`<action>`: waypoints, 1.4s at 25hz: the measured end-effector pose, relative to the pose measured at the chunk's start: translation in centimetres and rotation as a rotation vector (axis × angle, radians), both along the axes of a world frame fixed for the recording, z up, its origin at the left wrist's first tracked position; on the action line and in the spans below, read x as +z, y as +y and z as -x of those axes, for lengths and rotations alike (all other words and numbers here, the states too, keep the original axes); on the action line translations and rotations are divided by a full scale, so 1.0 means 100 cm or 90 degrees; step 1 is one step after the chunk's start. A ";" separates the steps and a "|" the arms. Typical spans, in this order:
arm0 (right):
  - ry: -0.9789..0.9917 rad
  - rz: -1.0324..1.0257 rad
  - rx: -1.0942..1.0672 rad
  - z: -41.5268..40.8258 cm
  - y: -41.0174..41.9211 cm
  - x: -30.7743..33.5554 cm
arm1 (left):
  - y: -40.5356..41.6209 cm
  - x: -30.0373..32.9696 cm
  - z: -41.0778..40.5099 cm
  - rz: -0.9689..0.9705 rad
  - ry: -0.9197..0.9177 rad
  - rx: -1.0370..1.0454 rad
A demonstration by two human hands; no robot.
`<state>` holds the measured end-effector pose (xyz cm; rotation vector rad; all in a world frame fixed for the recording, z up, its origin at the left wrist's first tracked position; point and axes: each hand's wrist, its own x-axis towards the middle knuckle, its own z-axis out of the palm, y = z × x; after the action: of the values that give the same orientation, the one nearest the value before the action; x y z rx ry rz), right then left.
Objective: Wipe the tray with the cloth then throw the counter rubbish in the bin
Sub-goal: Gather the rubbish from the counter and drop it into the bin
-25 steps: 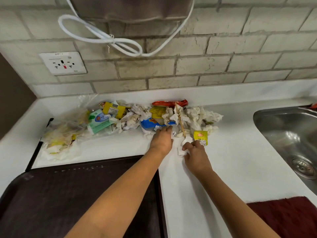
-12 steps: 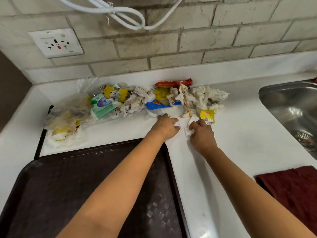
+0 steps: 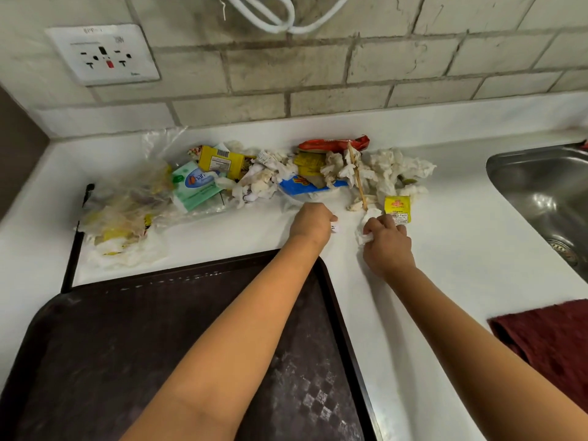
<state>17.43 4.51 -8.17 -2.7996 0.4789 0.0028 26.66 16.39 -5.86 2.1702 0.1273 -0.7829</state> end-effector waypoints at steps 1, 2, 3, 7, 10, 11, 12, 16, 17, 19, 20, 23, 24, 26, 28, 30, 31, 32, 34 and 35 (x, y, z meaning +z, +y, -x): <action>0.007 0.004 0.003 0.000 0.000 -0.001 | 0.003 0.002 -0.001 0.018 0.013 0.011; 0.009 0.005 0.007 0.000 -0.001 -0.002 | 0.005 0.001 -0.002 0.018 0.013 0.001; 0.003 -0.003 0.012 0.000 -0.002 -0.003 | 0.009 0.000 0.000 0.015 -0.027 -0.017; -0.069 -0.141 0.039 0.002 -0.010 0.003 | 0.024 0.005 0.020 0.118 -0.266 0.025; -0.114 -0.228 0.024 0.011 -0.015 0.017 | 0.028 0.021 0.036 0.274 -0.240 0.157; -0.135 -0.254 0.013 0.014 -0.015 0.021 | 0.027 0.028 0.041 0.334 -0.199 0.190; -0.167 -0.272 0.007 0.018 -0.016 0.026 | 0.026 0.034 0.047 0.401 -0.156 0.222; -0.258 -0.325 -0.005 0.036 -0.017 0.049 | 0.018 0.053 0.074 0.633 -0.015 0.312; -0.272 -0.341 -0.005 0.043 -0.018 0.055 | 0.015 0.060 0.083 0.664 0.008 0.314; -0.297 -0.369 -0.003 0.057 -0.022 0.065 | 0.006 0.073 0.102 0.711 0.038 0.301; -0.307 -0.380 -0.003 0.065 -0.025 0.068 | 0.002 0.079 0.112 0.728 0.047 0.295; -0.328 -0.395 -0.006 0.087 -0.035 0.073 | -0.013 0.092 0.142 0.770 0.059 0.311; -0.334 -0.409 -0.011 0.095 -0.040 0.075 | -0.019 0.094 0.152 0.777 0.059 0.315; -0.343 -0.443 -0.016 0.114 -0.054 0.078 | -0.033 0.097 0.175 0.784 0.058 0.306; -0.346 -0.471 -0.005 0.132 -0.066 0.081 | -0.045 0.098 0.195 0.780 0.051 0.311; -0.347 -0.507 0.002 0.149 -0.074 0.082 | -0.053 0.099 0.216 0.775 0.043 0.337; -0.349 -0.525 0.004 0.158 -0.076 0.083 | -0.055 0.099 0.226 0.773 0.038 0.350; -0.349 -0.543 0.011 0.168 -0.078 0.082 | -0.058 0.099 0.238 0.773 0.029 0.370; -0.343 -0.587 0.019 0.188 -0.081 0.077 | -0.062 0.099 0.264 0.771 -0.009 0.436; -0.337 -0.602 0.021 0.198 -0.081 0.074 | -0.064 0.098 0.276 0.770 -0.037 0.477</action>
<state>-2.37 -3.64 -0.77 -1.7795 0.2069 -0.3860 -0.98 10.03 3.94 0.8670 0.3129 -0.2093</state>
